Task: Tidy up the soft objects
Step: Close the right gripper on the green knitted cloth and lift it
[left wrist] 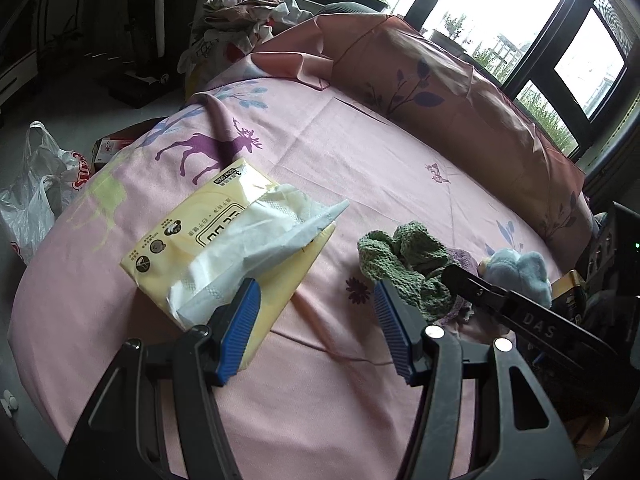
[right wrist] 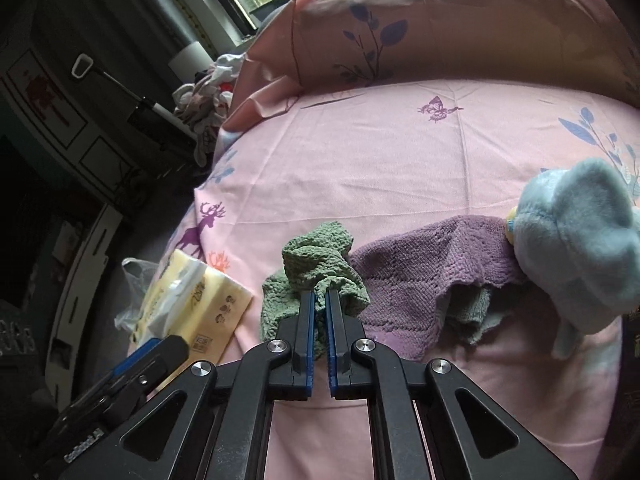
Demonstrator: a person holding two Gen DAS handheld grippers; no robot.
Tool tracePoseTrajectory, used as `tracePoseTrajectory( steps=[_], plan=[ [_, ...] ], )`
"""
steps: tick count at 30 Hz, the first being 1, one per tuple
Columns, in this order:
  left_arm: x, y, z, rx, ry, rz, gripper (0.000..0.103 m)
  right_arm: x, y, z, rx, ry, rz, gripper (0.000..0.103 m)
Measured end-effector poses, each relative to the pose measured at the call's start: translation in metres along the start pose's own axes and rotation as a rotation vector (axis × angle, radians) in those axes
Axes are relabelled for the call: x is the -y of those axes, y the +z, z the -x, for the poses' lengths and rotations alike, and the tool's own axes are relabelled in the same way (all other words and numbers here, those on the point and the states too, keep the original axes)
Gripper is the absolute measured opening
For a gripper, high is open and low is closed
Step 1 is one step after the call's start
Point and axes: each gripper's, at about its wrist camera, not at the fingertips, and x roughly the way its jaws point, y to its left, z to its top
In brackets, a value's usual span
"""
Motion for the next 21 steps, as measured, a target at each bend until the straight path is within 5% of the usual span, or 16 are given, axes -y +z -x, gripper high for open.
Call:
tracePoseTrajectory(
  steps=[7,12,15,16,20,21],
  plan=[
    [0.004,-0.005,-0.003,-0.037,-0.018,-0.031,0.059,0.021,-0.039,0.055,-0.007,0.073,-0.098,0.006],
    [0.022,-0.017,-0.008,-0.065,-0.014,-0.134,0.062,0.047,-0.069,0.047,-0.107,-0.14,-0.14,0.006],
    [0.031,-0.023,-0.016,-0.126,-0.053,-0.161,0.063,0.06,-0.068,0.044,-0.122,-0.135,-0.177,0.009],
    [0.034,-0.026,-0.019,-0.14,-0.056,-0.172,0.063,0.062,-0.065,0.046,-0.119,-0.123,-0.188,0.012],
    [0.049,-0.037,-0.024,-0.174,-0.066,-0.233,0.064,0.067,-0.064,0.051,-0.077,-0.097,-0.215,0.061],
    [0.052,-0.04,-0.026,-0.188,-0.078,-0.243,0.065,0.068,-0.064,0.05,-0.079,-0.087,-0.22,0.061]
  ],
)
